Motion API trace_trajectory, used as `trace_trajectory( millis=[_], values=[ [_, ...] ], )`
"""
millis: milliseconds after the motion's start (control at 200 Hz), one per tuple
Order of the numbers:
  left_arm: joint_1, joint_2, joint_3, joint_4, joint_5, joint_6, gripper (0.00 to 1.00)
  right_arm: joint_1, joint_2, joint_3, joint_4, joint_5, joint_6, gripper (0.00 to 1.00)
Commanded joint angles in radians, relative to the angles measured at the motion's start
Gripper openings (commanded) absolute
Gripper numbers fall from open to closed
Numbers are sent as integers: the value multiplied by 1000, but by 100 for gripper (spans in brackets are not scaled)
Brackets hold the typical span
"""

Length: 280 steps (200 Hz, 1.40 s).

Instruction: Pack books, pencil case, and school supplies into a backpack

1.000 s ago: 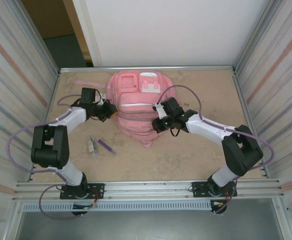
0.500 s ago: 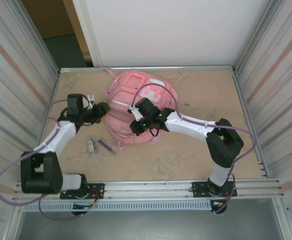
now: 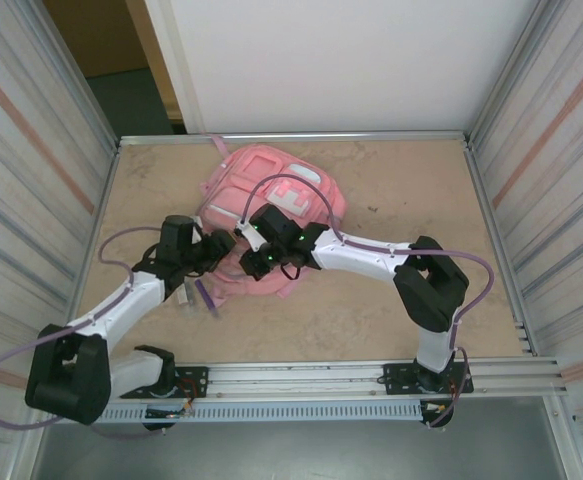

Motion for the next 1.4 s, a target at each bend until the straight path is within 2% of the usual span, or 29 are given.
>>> trace_trajectory(
  millis=[0,55,100,215,311,436,531,626,792,897,1037,1173,1203,1283,1398],
  values=[
    [0,57,4,83,-12,-33,32,22,-13,3,82,-76,-11,0],
    [-2,72,-5,115,-2,-56,17,22,-15,16,44,-57,-11,0],
    [-3,77,-5,126,4,-67,8,21,-24,7,34,-42,-15,0],
    [7,46,11,49,-33,-12,0,-6,-69,-69,27,-20,-49,0],
    [46,6,6,5,-48,16,0,-61,-126,-125,-39,35,-58,1],
    [130,-3,26,-48,28,75,0,-153,-211,-234,-96,122,-100,2],
    [175,9,51,-83,82,107,0,-239,-219,-271,-137,182,-108,2],
    [176,29,65,-97,108,129,0,-310,-192,-265,-157,210,-80,4],
    [173,92,100,-145,187,172,0,-382,-126,-268,-82,296,-108,7],
    [171,113,100,-150,256,189,0,-438,-41,-231,-69,301,-134,8],
    [176,113,114,-211,278,239,0,-506,61,-155,-91,294,-146,14],
    [166,120,115,-194,342,232,0,-545,46,-152,-78,183,-148,24],
    [160,123,117,-192,347,232,7,-543,35,-155,-77,175,-148,26],
    [147,123,123,-191,347,223,36,-535,-17,-165,-82,181,-139,32],
    [146,86,137,-252,319,225,45,-501,-130,-219,-59,237,-144,37]
  ],
)
